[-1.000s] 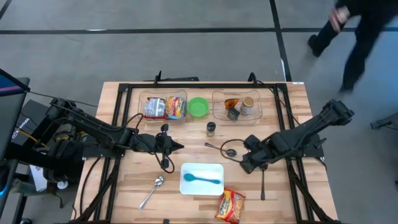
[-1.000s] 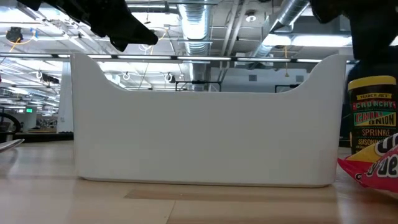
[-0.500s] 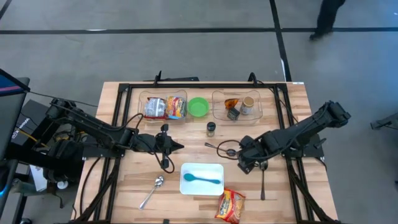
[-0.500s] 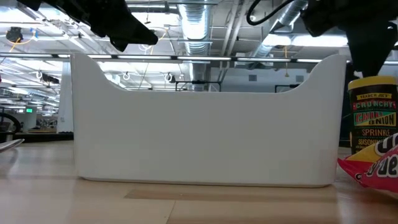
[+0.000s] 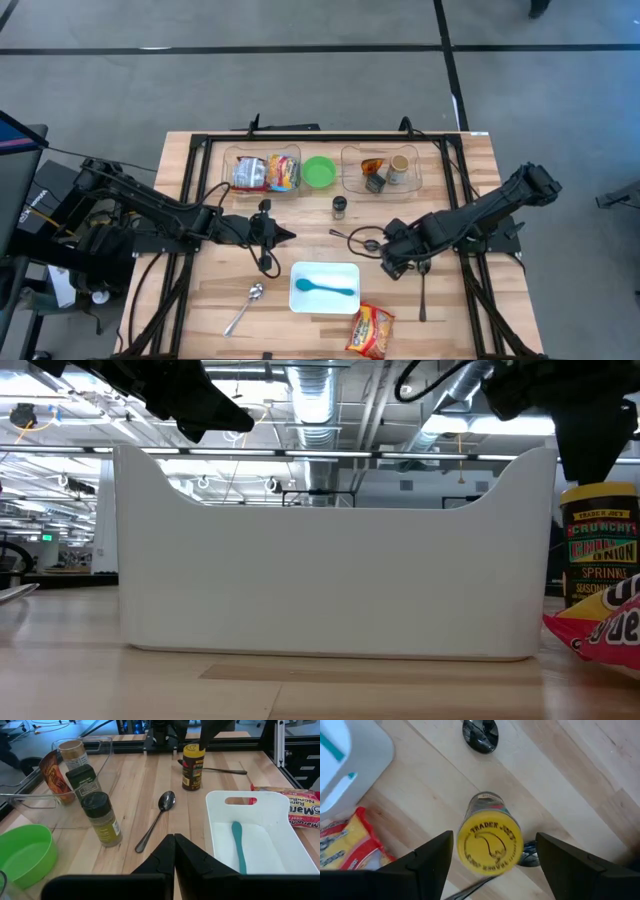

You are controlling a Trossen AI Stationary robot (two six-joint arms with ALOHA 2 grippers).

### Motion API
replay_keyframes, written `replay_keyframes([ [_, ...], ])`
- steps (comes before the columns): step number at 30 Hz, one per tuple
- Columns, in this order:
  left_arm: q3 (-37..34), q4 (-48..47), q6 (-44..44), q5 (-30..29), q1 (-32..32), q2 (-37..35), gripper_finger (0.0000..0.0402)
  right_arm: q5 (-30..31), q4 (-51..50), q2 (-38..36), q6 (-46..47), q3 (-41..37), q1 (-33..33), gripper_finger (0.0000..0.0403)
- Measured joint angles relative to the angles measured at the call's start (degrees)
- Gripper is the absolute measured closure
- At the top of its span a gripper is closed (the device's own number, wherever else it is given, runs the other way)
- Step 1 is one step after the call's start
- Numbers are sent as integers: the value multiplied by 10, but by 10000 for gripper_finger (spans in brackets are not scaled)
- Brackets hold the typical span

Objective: Pick & Place Food Item
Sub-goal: Put the yellow seasoning into the right transparent bin

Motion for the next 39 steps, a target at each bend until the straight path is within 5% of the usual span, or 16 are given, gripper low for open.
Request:
replay_keyframes([
  [16, 0, -2, 0, 0, 0, 0, 398, -10, 14, 66, -19, 0, 3, 127],
  [39, 0, -2, 0, 0, 0, 0, 398, -15, 60, 65, -19, 0, 10, 127],
])
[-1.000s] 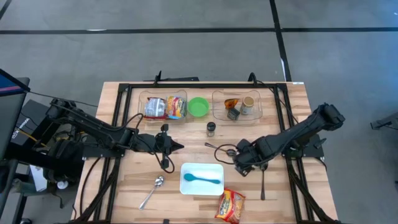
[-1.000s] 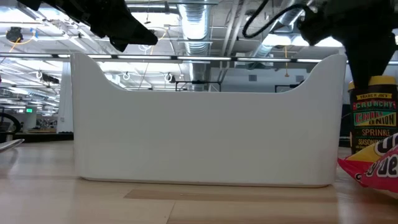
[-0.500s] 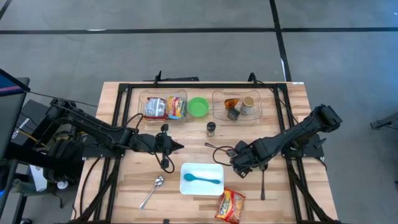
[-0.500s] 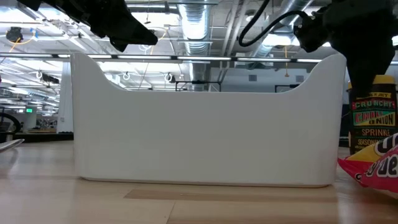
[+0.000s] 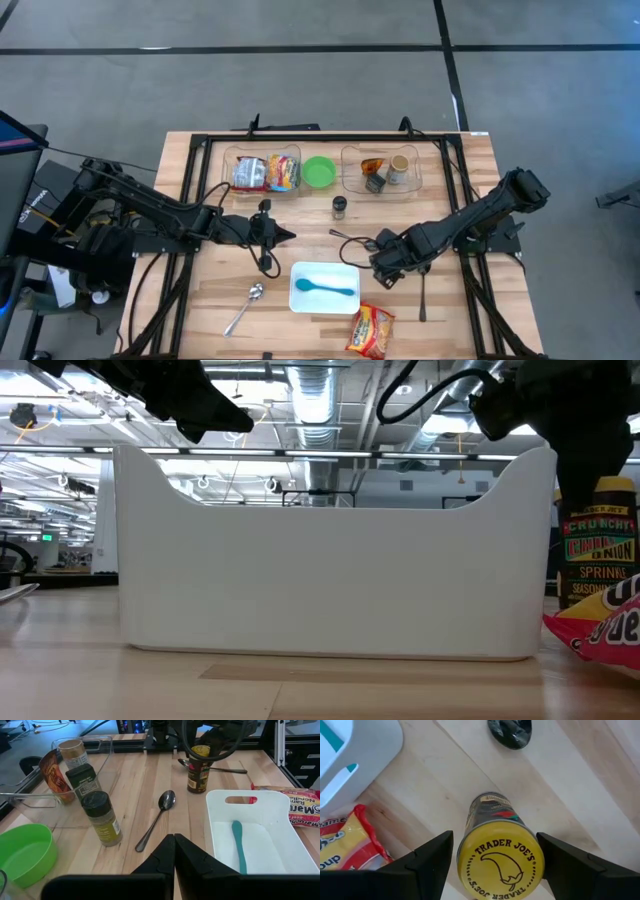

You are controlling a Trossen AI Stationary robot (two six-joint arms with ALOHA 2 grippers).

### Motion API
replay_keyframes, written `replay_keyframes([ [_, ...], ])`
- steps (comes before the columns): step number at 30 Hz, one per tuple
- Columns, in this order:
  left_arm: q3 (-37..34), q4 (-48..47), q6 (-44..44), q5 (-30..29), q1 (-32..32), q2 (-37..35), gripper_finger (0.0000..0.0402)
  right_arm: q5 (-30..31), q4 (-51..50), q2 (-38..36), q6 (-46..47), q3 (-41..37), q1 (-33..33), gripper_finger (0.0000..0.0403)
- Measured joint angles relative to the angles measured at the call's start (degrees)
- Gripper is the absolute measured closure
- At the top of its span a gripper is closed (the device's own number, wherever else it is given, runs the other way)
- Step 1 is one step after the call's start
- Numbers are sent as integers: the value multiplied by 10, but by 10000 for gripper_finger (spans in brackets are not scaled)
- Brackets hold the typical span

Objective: Pick & Place Food Item
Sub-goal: Put the yellow seasoning into the right transparent bin

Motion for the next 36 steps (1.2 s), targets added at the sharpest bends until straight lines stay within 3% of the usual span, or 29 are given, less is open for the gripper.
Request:
replay_keyframes([
  [36, 0, 0, 0, 0, 0, 0, 398, 10, 18, 0, 15, 0, 20, 127],
])
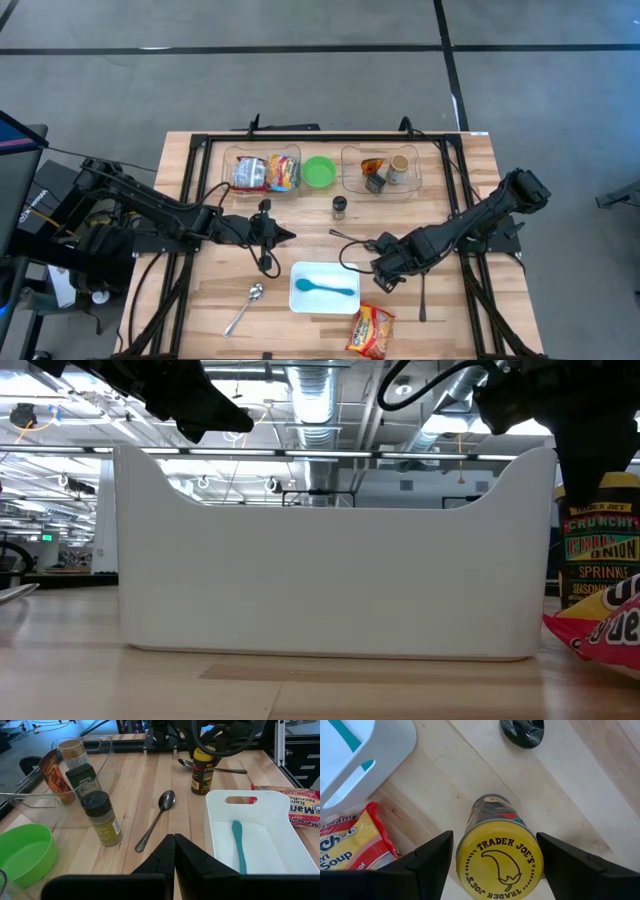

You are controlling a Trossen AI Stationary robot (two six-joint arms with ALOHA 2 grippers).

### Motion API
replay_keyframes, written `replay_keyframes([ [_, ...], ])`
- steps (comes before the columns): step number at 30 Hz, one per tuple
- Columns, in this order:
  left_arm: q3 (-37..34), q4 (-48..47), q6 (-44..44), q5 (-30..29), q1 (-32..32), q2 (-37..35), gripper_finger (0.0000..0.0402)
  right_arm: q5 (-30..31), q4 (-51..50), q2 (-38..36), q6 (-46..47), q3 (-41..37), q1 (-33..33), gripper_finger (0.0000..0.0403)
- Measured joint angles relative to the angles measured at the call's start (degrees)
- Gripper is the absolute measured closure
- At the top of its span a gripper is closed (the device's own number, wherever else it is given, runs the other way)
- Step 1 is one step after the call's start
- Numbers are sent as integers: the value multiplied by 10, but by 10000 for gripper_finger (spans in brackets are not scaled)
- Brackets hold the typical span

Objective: Pick & Place Food Item
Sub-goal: Put the yellow seasoning into the right transparent bin

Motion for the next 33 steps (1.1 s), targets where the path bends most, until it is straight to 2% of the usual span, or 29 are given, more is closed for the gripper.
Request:
replay_keyframes([
  [33, 0, 0, 0, 0, 0, 0, 398, 1, 10, 0, -15, 0, 11, 127],
])
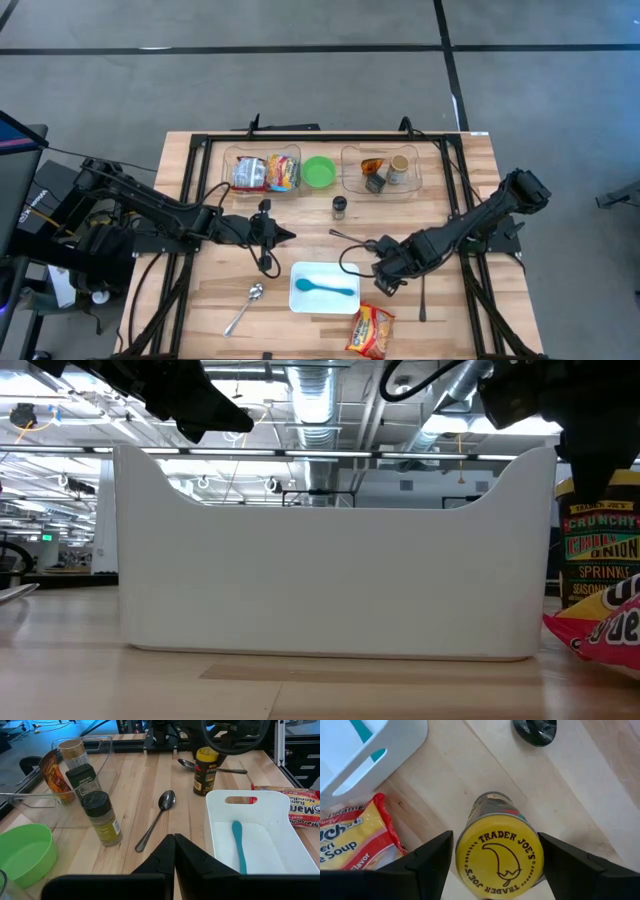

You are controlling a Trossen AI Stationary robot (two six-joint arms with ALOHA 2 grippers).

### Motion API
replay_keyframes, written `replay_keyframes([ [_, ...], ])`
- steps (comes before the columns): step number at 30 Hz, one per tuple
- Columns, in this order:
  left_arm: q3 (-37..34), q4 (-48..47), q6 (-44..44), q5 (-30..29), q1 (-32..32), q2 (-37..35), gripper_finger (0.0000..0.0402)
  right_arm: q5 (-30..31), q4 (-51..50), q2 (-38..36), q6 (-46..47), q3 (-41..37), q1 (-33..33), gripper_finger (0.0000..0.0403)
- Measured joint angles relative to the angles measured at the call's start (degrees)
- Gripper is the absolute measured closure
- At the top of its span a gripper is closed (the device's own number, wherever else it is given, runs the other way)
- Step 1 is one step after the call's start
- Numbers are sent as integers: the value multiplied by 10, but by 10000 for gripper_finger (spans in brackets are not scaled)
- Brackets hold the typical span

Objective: Pick & Place Food Item
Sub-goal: Put the yellow seasoning into the right transparent bin

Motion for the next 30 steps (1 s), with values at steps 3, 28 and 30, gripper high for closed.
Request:
replay_keyframes([
  [3, 0, 0, 0, 0, 0, 0, 398, 0, 0, 0, 0, 0, 0, 127],
  [28, 0, 0, 0, 0, 0, 0, 398, -3, 1, 0, -5, 0, 0, 170],
  [30, 0, 0, 0, 0, 0, 0, 398, -3, 1, 0, -5, 0, 0, 179],
])
